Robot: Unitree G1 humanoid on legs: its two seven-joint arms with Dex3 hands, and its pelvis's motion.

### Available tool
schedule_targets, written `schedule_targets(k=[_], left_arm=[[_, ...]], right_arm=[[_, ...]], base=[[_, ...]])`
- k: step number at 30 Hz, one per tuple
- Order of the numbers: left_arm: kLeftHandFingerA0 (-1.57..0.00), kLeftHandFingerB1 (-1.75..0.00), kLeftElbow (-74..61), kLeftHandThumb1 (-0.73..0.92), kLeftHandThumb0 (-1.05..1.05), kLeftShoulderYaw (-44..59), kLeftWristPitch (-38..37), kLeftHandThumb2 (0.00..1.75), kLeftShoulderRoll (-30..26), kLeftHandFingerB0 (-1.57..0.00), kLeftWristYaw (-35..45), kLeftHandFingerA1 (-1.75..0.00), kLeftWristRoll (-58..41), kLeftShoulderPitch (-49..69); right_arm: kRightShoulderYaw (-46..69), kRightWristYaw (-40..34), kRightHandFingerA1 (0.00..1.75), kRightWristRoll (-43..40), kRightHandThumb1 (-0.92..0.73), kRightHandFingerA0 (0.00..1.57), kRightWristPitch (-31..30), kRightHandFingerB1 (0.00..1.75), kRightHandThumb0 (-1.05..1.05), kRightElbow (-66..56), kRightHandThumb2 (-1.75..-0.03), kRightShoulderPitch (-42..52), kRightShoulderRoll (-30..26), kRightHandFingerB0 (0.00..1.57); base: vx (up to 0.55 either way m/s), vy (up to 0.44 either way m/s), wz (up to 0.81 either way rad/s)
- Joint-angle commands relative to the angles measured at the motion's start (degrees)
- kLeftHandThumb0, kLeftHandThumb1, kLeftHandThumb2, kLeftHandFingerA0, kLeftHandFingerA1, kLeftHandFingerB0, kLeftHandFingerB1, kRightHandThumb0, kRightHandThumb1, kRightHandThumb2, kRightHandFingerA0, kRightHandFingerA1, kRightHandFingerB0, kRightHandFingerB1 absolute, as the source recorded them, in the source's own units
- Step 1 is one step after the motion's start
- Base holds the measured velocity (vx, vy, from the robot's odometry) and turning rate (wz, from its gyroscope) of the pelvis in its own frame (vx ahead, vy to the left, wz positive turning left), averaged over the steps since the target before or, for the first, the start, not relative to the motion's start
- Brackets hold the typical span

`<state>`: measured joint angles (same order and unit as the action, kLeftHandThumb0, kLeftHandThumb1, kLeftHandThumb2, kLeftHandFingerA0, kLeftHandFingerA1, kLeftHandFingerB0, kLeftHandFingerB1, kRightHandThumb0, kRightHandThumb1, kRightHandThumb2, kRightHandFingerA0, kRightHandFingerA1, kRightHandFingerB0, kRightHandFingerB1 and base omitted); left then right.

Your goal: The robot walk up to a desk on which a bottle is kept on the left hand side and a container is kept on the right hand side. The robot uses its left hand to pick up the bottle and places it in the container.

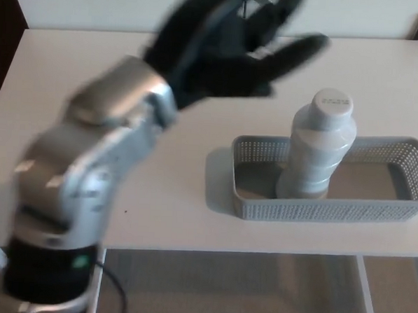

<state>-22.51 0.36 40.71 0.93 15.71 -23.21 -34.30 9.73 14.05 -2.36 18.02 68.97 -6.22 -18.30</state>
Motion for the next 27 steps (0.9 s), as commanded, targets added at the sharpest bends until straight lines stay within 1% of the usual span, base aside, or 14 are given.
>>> schedule_targets(k=[1,2,3,5,9,11,12,13,18,20,24,25,26,27], left_arm=[[0.0,-0.01,-12.7,0.5,-0.85,28.9,1.3,0.86,-15.9,0.0,9.2,-0.01,-16.7,15.3],[0.0,-0.01,-12.0,0.5,-0.85,34.3,-0.1,0.86,-17.0,0.0,10.3,-0.01,-18.7,19.2],[0.0,-0.01,-11.3,0.51,-0.86,36.3,-0.9,0.86,-17.4,0.0,10.9,-0.01,-19.1,20.7],[0.0,-0.13,-7.2,0.47,-0.77,44.0,-2.0,0.87,-18.1,0.0,11.1,-0.09,-20.4,25.7],[0.0,-0.11,3.2,0.52,-0.76,53.4,-5.3,0.87,-19.6,0.0,14.4,-0.13,-19.3,34.8],[-0.1,-0.24,9.5,0.48,-0.76,56.3,-7.3,0.8,-19.8,-0.09,15.1,-0.22,-16.7,39.7],[-0.1,-0.24,9.5,0.48,-0.76,56.3,-7.3,0.8,-19.8,-0.09,15.1,-0.22,-16.7,39.7],[-0.05,-0.37,14.4,0.44,-0.66,58.1,-8.8,0.8,-19.4,-0.05,15.1,-0.33,-15.4,43.3],[-0.02,-0.31,26.3,0.43,-0.66,59.3,-13.0,0.8,-19.5,-0.07,12.3,-0.31,-11.9,46.8],[-0.05,-0.23,38.2,0.46,-0.71,58.5,-19.7,0.81,-20.4,-0.1,8.9,-0.38,-7.4,48.3],[-0.01,-0.31,57.0,0.49,-0.64,53.7,-31.5,0.87,-20.6,0.0,4.8,-0.37,-1.2,50.6],[0.0,-0.24,59.4,0.64,-0.62,53.1,-32.7,0.61,-20.6,-0.01,4.7,-0.37,-0.9,50.7],[-0.01,-0.54,62.5,0.47,-0.39,51.5,-33.7,1.01,-20.3,0.0,3.5,-0.55,0.3,51.4],[-0.01,-0.54,64.7,0.47,-0.39,50.5,-34.4,1.01,-20.1,0.0,2.6,-0.55,1.0,51.8]], right_arm=[[-0.1,0.6,0.56,0.8,-0.26,1.0,-0.3,0.53,-0.64,-0.3,-0.66,-0.3,-3.1,0.85],[-0.1,0.6,0.56,0.8,-0.26,1.0,-0.2,0.53,-0.64,-0.3,-0.66,-0.1,-3.5,0.85],[-0.1,0.7,0.5,0.7,-0.34,1.05,-0.3,0.46,-0.56,-0.2,-0.52,0.1,-3.6,0.88],[0.6,0.8,0.5,0.0,-0.33,1.05,-0.8,0.47,-0.57,0.3,-0.52,0.0,-3.7,0.89],[1.0,0.8,0.53,-0.4,-0.29,1.02,-1.2,0.5,-0.64,0.6,-0.62,0.2,-3.7,0.87],[1.5,1.0,0.54,-0.9,-0.27,1.03,-1.4,0.49,-0.62,0.8,-0.61,0.2,-3.8,0.85],[1.5,1.0,0.54,-0.9,-0.27,1.03,-1.4,0.49,-0.62,0.8,-0.61,0.2,-3.8,0.85],[1.9,0.9,0.54,-1.3,-0.22,1.02,-2.0,0.51,-0.62,1.0,-0.61,-0.1,-4.0,0.89],[2.0,0.5,0.55,-1.1,-0.24,1.01,-2.3,0.52,-0.63,1.2,-0.63,-0.2,-4.6,0.87],[2.0,0.2,0.54,-1.0,-0.27,1.03,-2.5,0.49,-0.6,1.5,-0.6,-0.1,-4.8,0.85],[2.3,0.2,0.5,-1.2,-0.3,1.05,-2.6,0.47,-0.56,1.5,-0.51,0.2,-5.0,0.88],[2.3,0.1,0.5,-1.2,-0.3,1.04,-2.7,0.47,-0.55,1.4,-0.51,0.2,-5.0,0.88],[2.3,-0.1,0.54,-1.2,-0.29,1.03,-2.9,0.49,-0.59,1.5,-0.6,0.2,-5.0,0.86],[2.3,-0.2,0.54,-1.2,-0.29,1.03,-3.0,0.49,-0.59,1.6,-0.6,0.2,-5.0,0.86]], base=[[0.0,0.0,0.0],[0.0,0.0,0.0],[0.0,0.0,0.0],[0.0,0.0,0.0],[0.0,0.0,0.0],[0.0,0.0,0.0],[0.0,0.0,0.0],[0.0,0.0,0.0],[0.0,0.0,0.01],[0.0,0.0,0.0],[0.0,0.0,0.0],[0.0,0.0,0.0],[0.0,0.0,0.0],[0.0,0.0,0.0]])
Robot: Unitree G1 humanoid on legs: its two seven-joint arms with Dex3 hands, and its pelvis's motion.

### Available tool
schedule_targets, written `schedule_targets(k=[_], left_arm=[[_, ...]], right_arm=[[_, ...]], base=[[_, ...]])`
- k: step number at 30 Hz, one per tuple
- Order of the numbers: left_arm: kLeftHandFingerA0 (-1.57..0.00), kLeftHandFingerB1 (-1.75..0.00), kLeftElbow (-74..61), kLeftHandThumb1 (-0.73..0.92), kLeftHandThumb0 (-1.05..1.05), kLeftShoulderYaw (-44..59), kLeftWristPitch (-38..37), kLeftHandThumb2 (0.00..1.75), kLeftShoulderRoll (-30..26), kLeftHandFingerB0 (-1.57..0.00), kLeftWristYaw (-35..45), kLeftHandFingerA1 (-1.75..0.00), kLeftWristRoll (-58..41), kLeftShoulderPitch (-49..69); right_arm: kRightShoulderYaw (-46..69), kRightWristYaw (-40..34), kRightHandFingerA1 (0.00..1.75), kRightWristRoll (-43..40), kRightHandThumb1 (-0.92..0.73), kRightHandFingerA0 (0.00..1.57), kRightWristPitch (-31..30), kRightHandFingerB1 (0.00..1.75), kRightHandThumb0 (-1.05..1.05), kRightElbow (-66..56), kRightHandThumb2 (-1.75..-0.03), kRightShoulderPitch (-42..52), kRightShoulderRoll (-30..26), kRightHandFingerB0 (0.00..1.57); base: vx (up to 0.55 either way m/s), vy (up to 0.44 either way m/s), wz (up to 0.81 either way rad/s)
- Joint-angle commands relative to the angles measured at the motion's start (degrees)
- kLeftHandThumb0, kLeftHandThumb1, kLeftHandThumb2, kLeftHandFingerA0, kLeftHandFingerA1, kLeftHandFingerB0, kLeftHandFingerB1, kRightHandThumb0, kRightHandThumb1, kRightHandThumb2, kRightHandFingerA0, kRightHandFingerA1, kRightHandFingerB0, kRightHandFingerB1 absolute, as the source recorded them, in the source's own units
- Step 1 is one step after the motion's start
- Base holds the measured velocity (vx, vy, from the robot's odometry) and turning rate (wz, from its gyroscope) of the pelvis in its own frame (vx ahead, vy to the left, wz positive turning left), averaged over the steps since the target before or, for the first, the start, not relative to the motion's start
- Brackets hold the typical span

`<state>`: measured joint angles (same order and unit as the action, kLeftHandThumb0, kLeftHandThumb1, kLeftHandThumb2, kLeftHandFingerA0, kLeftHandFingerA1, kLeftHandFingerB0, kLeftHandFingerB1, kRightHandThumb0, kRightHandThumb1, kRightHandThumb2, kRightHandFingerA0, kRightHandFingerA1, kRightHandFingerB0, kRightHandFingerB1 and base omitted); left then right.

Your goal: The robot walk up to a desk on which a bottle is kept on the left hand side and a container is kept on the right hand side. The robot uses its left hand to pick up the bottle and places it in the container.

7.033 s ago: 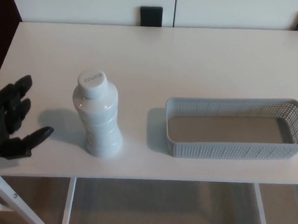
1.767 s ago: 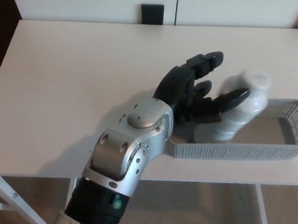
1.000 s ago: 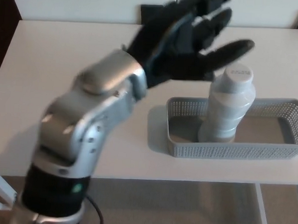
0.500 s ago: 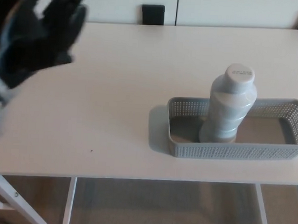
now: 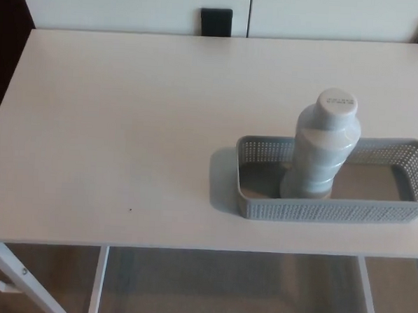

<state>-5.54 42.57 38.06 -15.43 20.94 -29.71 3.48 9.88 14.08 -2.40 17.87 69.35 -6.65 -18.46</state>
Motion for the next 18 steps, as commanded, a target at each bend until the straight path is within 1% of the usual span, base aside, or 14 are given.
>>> schedule_targets(k=[1,2,3,4,5,6,8,9,10,11,18], left_arm=[[0.0,-0.34,50.2,0.5,-0.65,7.5,-32.1,0.9,-3.5,-0.01,-3.3,-0.53,7.9,14.4],[0.0,-0.34,50.2,0.5,-0.65,7.5,-32.1,0.9,-3.5,-0.01,-3.3,-0.53,7.9,14.4],[-0.21,-0.54,53.4,0.73,-0.56,6.8,-32.9,0.61,-3.4,-0.24,-5.4,-0.78,8.4,14.3],[-0.18,-0.64,57.1,0.72,-0.54,6.0,-33.8,0.58,-3.2,-0.37,-7.0,-0.97,8.7,14.3],[-0.18,-0.64,59.6,0.72,-0.54,5.4,-34.5,0.58,-3.0,-0.37,-8.0,-0.97,8.9,14.3],[-0.61,-0.7,62.0,0.71,-0.55,4.2,-35.0,0.6,-2.9,-0.62,-10.0,-1.02,9.7,14.3],[-0.61,-0.7,63.5,0.71,-0.55,3.3,-35.3,0.6,-2.9,-0.62,-11.1,-1.02,10.2,14.3],[-0.51,-0.71,64.3,0.7,-0.56,2.8,-35.1,0.61,-2.9,-0.56,-10.9,-0.94,10.3,14.6],[-0.51,-0.71,65.1,0.7,-0.56,2.4,-35.1,0.61,-3.0,-0.56,-10.6,-0.94,10.3,14.9],[-0.47,-0.73,65.6,0.69,-0.53,2.4,-34.8,0.6,-3.1,-0.54,-10.0,-0.89,9.9,15.1],[-0.47,-0.73,68.6,0.69,-0.53,2.0,-36.1,0.6,-3.6,-0.54,-9.2,-0.89,8.9,15.8]], right_arm=[[2.1,-0.3,0.53,-1.1,-0.29,1.02,-2.7,0.49,-0.59,1.3,-0.6,0.5,-4.8,0.84],[2.1,-0.3,0.53,-1.1,-0.29,1.02,-2.7,0.49,-0.59,1.3,-0.6,0.5,-4.8,0.84],[2.2,-0.2,0.5,-1.1,-0.31,1.03,-2.5,0.47,-0.55,1.4,-0.52,0.7,-4.8,0.86],[2.2,-0.3,0.54,-1.1,-0.26,1.04,-2.7,0.49,-0.59,1.4,-0.6,0.9,-4.9,0.84],[2.2,-0.3,0.54,-1.1,-0.26,1.04,-2.8,0.49,-0.59,1.4,-0.6,1.1,-5.0,0.84],[2.2,-0.3,0.5,-1.1,-0.31,1.04,-2.8,0.47,-0.54,1.5,-0.52,1.2,-5.1,0.87],[2.2,-0.3,0.5,-1.1,-0.31,1.04,-2.8,0.47,-0.54,1.5,-0.52,1.3,-5.1,0.87],[2.2,-0.2,0.54,-1.1,-0.23,1.01,-2.7,0.52,-0.6,1.6,-0.61,1.6,-5.0,0.87],[2.2,-0.2,0.54,-1.1,-0.23,1.01,-2.7,0.52,-0.6,1.7,-0.61,1.8,-4.8,0.87],[2.2,-0.1,0.53,-1.1,-0.26,1.02,-2.8,0.49,-0.58,1.7,-0.59,1.9,-4.7,0.85],[1.9,0.0,0.53,-0.8,-0.26,1.02,-2.7,0.49,-0.58,2.0,-0.59,2.9,-4.6,0.85]], base=[[0.0,0.0,0.0],[0.0,0.0,0.0],[0.0,0.0,0.0],[0.0,0.0,0.0],[0.0,0.0,0.0],[0.0,0.0,0.0],[0.0,0.0,0.0],[0.0,0.0,0.0],[0.0,0.0,0.0],[0.0,0.0,0.0],[0.0,0.0,0.0]])
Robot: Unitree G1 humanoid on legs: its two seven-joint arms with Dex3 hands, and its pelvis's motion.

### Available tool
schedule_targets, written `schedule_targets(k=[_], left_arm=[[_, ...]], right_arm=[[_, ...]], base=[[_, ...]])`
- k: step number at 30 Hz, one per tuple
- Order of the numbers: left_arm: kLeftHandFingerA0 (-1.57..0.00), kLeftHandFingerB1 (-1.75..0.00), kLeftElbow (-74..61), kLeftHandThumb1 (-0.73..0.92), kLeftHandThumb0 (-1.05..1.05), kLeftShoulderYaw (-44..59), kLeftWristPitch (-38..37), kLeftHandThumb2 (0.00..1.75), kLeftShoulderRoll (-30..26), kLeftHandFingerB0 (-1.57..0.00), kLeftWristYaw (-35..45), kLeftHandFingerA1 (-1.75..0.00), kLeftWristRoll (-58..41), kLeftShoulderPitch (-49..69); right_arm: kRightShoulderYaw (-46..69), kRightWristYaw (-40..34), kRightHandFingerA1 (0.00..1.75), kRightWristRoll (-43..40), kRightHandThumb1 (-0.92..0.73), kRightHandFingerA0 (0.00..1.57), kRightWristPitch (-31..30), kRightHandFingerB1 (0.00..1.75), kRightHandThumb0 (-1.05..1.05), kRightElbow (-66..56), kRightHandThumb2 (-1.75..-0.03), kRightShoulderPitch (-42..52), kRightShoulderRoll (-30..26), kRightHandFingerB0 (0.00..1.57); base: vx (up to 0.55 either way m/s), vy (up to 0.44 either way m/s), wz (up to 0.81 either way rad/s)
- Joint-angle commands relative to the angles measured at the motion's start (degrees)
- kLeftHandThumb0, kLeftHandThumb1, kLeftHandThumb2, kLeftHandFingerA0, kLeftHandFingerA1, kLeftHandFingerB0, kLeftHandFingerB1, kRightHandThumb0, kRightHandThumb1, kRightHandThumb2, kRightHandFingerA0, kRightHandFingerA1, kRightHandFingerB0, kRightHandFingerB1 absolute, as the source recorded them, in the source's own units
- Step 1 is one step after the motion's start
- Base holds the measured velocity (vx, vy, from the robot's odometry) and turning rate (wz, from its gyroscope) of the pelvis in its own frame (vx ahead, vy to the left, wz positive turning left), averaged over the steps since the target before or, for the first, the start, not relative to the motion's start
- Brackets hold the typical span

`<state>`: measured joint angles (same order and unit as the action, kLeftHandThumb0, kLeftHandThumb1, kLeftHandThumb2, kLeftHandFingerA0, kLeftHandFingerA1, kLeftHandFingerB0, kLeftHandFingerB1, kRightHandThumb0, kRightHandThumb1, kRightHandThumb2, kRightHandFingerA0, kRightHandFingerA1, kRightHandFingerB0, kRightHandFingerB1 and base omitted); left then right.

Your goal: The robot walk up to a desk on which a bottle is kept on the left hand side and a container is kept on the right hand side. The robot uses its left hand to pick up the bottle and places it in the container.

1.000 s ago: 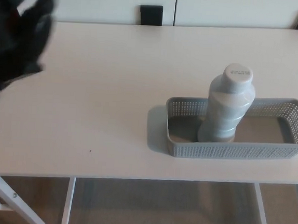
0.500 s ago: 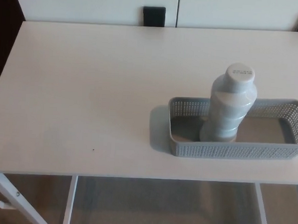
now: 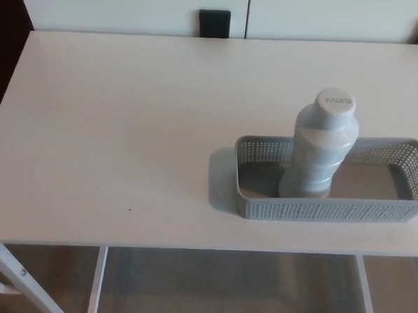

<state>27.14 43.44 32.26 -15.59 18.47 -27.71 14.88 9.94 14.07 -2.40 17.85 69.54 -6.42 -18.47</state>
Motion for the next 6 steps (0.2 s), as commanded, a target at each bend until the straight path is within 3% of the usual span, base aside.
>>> schedule_targets(k=[1,4,5,6], left_arm=[[-0.37,-0.63,28.1,0.67,-0.24,-5.3,-25.0,0.59,-3.0,-0.44,-1.9,-0.67,10.0,5.8],[-0.37,-0.63,16.7,0.67,-0.24,-15.0,-17.3,0.59,-2.4,-0.44,5.3,-0.67,14.7,7.6],[-0.56,-0.69,20.1,0.48,-0.34,-14.4,-18.5,0.89,-2.1,-0.54,5.3,-0.73,13.8,5.9],[-0.56,-0.69,20.1,0.48,-0.34,-14.4,-18.5,0.89,-2.1,-0.54,5.3,-0.73,13.8,5.9]], right_arm=[[1.5,-0.1,0.49,-0.4,-0.32,1.01,-2.3,0.46,-0.56,1.7,-0.52,2.9,-4.7,0.86],[1.0,-0.4,0.49,0.2,-0.32,1.01,-1.7,0.46,-0.56,1.6,-0.52,3.2,-4.8,0.86],[1.1,-0.5,0.49,0.1,-0.33,0.99,-1.6,0.45,-0.57,1.6,-0.53,3.3,-4.7,0.82],[1.1,-0.5,0.49,0.1,-0.33,0.99,-1.6,0.45,-0.57,1.6,-0.53,3.3,-4.7,0.82]], base=[[0.0,0.0,0.0],[0.0,0.0,0.0],[0.0,0.0,0.0],[0.0,0.0,0.0]])
